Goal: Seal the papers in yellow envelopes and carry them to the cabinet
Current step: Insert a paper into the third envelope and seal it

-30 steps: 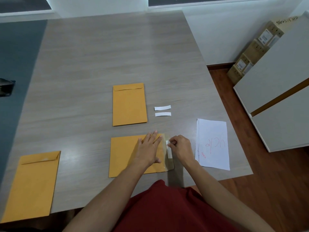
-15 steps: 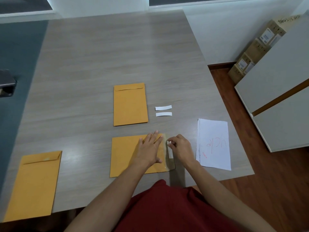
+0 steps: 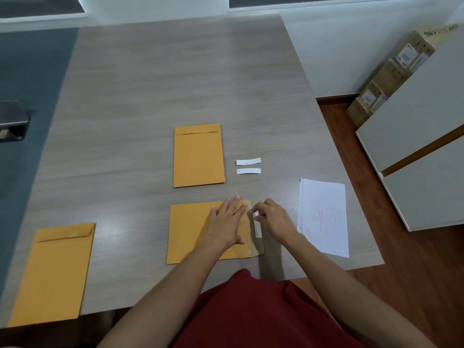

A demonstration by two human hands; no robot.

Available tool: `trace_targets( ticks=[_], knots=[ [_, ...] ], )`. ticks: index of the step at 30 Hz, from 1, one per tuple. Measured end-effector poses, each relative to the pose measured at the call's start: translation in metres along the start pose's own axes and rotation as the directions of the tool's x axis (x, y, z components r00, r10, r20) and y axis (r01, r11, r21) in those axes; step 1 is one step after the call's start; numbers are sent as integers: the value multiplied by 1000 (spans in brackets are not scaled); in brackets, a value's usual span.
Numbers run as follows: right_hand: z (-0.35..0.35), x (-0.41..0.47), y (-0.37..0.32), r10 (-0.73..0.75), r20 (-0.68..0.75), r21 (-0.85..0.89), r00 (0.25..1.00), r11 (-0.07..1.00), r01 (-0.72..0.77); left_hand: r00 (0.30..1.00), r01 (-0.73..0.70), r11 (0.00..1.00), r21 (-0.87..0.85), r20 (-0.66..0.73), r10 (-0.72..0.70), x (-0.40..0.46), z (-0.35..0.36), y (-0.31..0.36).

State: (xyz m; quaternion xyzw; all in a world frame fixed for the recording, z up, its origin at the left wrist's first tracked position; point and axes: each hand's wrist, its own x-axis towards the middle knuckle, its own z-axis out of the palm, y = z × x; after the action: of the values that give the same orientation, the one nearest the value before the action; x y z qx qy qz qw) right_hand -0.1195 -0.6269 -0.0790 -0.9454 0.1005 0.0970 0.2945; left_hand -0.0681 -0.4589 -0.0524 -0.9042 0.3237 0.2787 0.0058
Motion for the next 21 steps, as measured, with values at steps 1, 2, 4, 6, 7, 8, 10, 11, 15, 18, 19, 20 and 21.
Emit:
trace_targets(
  ticks=[1,2,4,6,7,8,10,11,15,18,19,20,21],
  knots=[
    [1,-1,0,1,-7,3,1000,1000,-1,1000,0,1000,1,0,0,0,0,0],
    [1,-2,0,3,-10,4,1000,1000,-3,1000,1,1000,3,0,-1,0,0,0],
    [1,-2,-1,6,-16,12,1000,1000,-6,1000,1,1000,3,0,-1,0,0,0],
    [1,-2,0,2,-19,18,1000,1000,-1,1000,1,1000,0,3,-1,0,0,0],
    [0,-1,0,-2,-17,17,1000,1000,2,1000,1,1000,-1,3,-1,0,1,0],
    [0,-1,0,-5,-14,14,1000,1000,5,1000,2,1000,-2,1,-2,0,1,0],
    [0,-1,0,-6,-7,4,1000,1000,6,1000,2,1000,-2,0,-2,1,1,0],
    [1,-1,1,-4,-7,2,1000,1000,4,1000,3,1000,-2,1,-3,2,1,0],
    [3,-4,2,2,-32,23,999,1000,-2,1000,4,1000,12,2,-4,2,1,-1],
    [4,-5,2,4,-47,25,999,1000,-3,1000,3,1000,28,1,-3,2,1,-1],
    [4,-5,2,5,-51,26,999,1000,-3,1000,4,1000,29,5,-4,2,1,-1],
    [4,-5,2,6,-52,28,999,1000,-5,1000,5,1000,28,7,-5,2,1,0],
    [4,-5,2,8,-50,29,999,1000,-7,1000,6,1000,25,8,-6,2,1,0]
  ],
)
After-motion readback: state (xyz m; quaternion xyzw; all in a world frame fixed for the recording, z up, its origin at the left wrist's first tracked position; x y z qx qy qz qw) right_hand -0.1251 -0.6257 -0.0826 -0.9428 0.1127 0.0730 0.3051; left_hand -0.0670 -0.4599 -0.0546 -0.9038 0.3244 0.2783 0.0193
